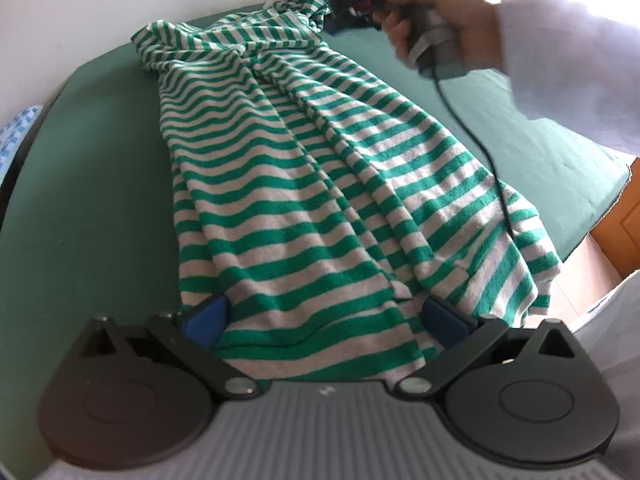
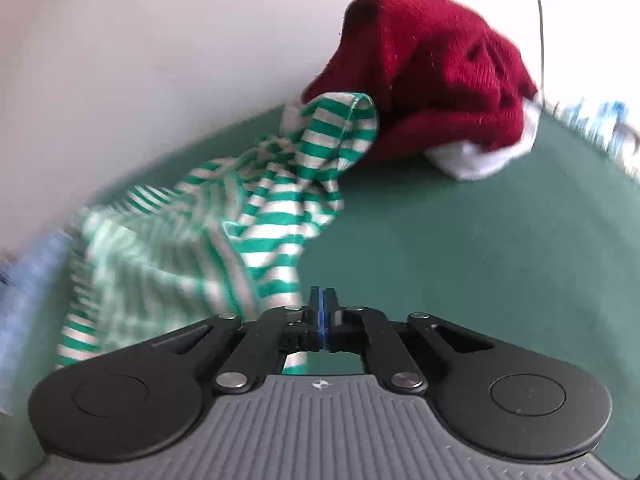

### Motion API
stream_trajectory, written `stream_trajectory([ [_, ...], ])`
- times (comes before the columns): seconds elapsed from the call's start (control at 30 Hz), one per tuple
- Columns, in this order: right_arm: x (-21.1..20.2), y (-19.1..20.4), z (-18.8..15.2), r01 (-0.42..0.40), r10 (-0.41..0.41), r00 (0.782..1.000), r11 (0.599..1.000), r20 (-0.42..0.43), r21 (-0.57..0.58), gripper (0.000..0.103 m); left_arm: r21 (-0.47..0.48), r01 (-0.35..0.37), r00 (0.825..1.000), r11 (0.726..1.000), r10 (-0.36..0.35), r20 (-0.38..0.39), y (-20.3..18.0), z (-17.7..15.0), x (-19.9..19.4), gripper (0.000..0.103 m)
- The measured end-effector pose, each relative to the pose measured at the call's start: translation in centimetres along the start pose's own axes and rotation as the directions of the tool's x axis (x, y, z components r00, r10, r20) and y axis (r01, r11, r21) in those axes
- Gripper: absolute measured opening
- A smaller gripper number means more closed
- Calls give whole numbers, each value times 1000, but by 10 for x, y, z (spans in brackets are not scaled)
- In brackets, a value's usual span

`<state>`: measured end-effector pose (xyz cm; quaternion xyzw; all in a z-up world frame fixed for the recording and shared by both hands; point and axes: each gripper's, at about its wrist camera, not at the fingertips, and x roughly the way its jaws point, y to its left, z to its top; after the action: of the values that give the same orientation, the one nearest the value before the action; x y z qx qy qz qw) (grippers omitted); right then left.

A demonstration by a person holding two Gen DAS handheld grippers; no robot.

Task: Fold clothes

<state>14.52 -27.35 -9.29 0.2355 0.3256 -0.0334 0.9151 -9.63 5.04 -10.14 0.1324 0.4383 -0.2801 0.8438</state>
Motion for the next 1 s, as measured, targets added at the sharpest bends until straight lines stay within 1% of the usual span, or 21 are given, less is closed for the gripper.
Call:
stream_trajectory([
  [0.03, -6, 3, 0, -86, 86, 996, 996, -22, 14, 6, -6, -2, 1000, 1000, 2, -2, 0, 1, 0, 102],
  [0.07, -11, 6, 0, -171, 172, 984, 985, -43, 30, 9, -11, -4, 1000, 1000, 4, -3, 0, 1, 0, 102],
  [0.1, -8, 15, -3, -243, 244, 964, 970, -107, 28, 12, -12, -6, 1000, 1000, 6, -9, -1, 3, 0, 102],
  [0.13, -6, 24, -6, -313, 314, 934, 949, -171, 31, 15, -12, -7, 1000, 1000, 7, -13, -1, 3, 0, 102],
  [0.17, 1, 34, -12, -332, 329, 921, 943, -208, 23, 18, -12, -8, 1000, 1000, 8, -18, -1, 4, 0, 102],
  [0.27, 22, 63, -27, -389, 371, 872, 921, -319, 6, 21, -24, -7, 1000, 1000, 7, -19, 0, 4, -1, 102],
  [0.33, 30, 74, -30, -370, 340, 891, 928, -302, -47, 21, -19, -12, 1000, 1000, 12, -18, -1, 3, -1, 102],
  [0.37, 34, 78, -31, -352, 320, 902, 934, -290, -66, 8, -19, -13, 1000, 1000, 13, -17, -1, 2, -2, 102],
  [0.4, 38, 81, -31, -334, 300, 913, 939, -277, -84, 4, -20, -13, 1000, 1000, 13, -16, -1, 1, -2, 102],
  [0.47, 27, 78, -25, -335, 307, 926, 937, -220, -103, 4, -31, -16, 1000, 999, 16, -14, 0, 0, -4, 102],
  [0.53, 17, 77, -18, -298, 272, 947, 942, -169, -155, 4, -42, -13, 1000, 999, 13, -11, 2, 1, -3, 102],
  [0.57, 20, 76, -17, -268, 240, 957, 947, -164, -177, 3, -46, -11, 1000, 999, 11, -10, 2, 1, -3, 102],
  [0.63, 30, 73, -21, -259, 225, 957, 946, -180, -193, 2, -33, -15, 1000, 999, 15, -14, 1, 1, -2, 102],
  [0.7, 41, 70, -26, -250, 210, 958, 946, -196, -208, 4, -22, -18, 1000, 1000, 18, -20, 0, 2, -2, 102],
  [0.73, 36, 68, -22, -250, 214, 957, 951, -196, -184, 8, -16, -20, 1000, 1000, 20, -23, 0, 3, -2, 102],
  [0.8, 26, 62, -16, -249, 221, 956, 959, -195, -135, 23, -26, -13, 999, 1000, 13, -32, 0, 4, -4, 102],
  [0.83, 14, 60, -16, -238, 212, 960, 962, -186, -132, 35, -32, -7, 999, 999, 6, -37, 0, 6, -6, 101],
  [0.87, 3, 58, -15, -226, 202, 963, 966, -177, -128, 35, -50, 7, 999, 999, -9, -34, 2, 8, -7, 101],
  [0.9, -12, 55, -17, -289, 265, 948, 950, -179, -123, 35, -69, 23, 999, 997, -25, -32, 4, 11, -8, 101],
  [0.97, -31, 54, -30, -408, 365, 886, 907, -286, -105, 34, -94, 57, 998, 994, -60, -29, 4, 14, -9, 101],
  [1.0, -38, 55, -39, -423, 368, 868, 899, -332, -109, 34, -107, 74, 997, 991, -78, -28, 5, 16, -9, 101],
])
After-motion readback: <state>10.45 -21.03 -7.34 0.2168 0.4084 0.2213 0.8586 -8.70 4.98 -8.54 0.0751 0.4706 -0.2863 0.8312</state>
